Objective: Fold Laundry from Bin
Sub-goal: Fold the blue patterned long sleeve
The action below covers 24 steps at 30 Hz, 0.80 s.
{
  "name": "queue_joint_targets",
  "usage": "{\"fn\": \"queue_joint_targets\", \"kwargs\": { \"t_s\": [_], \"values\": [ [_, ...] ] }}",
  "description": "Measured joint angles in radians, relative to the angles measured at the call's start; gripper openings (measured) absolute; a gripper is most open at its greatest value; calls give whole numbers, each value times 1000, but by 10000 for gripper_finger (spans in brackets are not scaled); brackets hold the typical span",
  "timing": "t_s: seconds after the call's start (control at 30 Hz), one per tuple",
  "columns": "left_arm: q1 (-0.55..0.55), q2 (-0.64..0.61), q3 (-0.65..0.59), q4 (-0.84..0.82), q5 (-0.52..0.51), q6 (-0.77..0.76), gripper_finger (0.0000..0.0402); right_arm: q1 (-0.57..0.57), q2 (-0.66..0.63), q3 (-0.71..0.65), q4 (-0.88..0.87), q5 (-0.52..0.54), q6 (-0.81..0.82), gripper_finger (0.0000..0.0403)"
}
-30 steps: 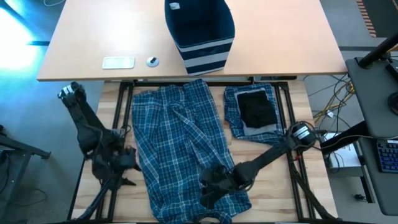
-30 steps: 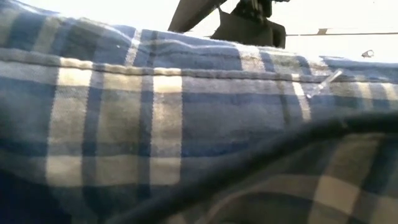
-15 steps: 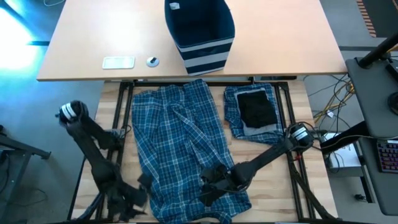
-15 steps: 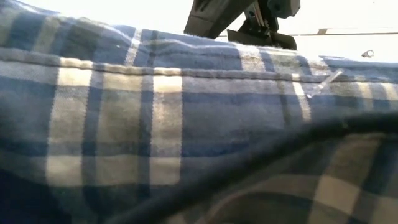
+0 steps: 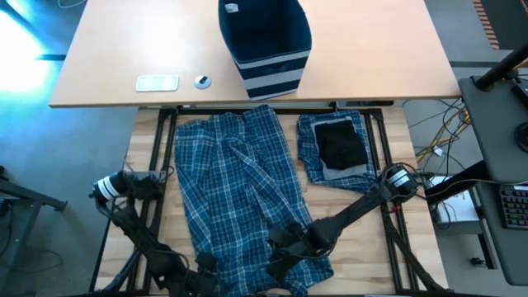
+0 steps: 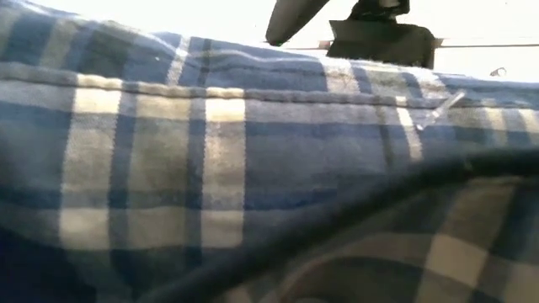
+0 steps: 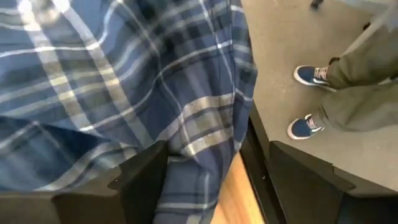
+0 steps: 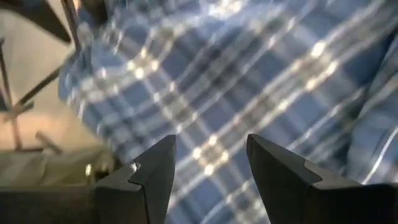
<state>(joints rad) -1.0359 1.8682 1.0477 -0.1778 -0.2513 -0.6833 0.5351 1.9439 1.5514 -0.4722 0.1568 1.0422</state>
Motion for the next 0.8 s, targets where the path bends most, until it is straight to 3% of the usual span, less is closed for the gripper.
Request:
{"fn": "queue_joint_targets", "kwargs": {
  "t_s": [0.1,0.2,0.4,0.43,0.6,0.8],
  "values": [
    [2,28,3,2,-11,-46,254,42,1,-1,-17,-57,33,194],
    [15,31,5,-21,-11,-114,213,115,-1,13,-52,-78,25,194],
    [78,-15,-5,-83,-16,-218,31,258,0,25,-101,-81,63,194],
    [94,-30,-5,-103,-21,-235,17,275,3,25,-103,-80,70,194],
    [183,-125,-9,-253,-47,-277,17,335,35,25,-98,-84,117,194],
    [307,-253,-72,-307,-47,-267,4,357,119,23,-86,-157,146,194]
  ]
}}
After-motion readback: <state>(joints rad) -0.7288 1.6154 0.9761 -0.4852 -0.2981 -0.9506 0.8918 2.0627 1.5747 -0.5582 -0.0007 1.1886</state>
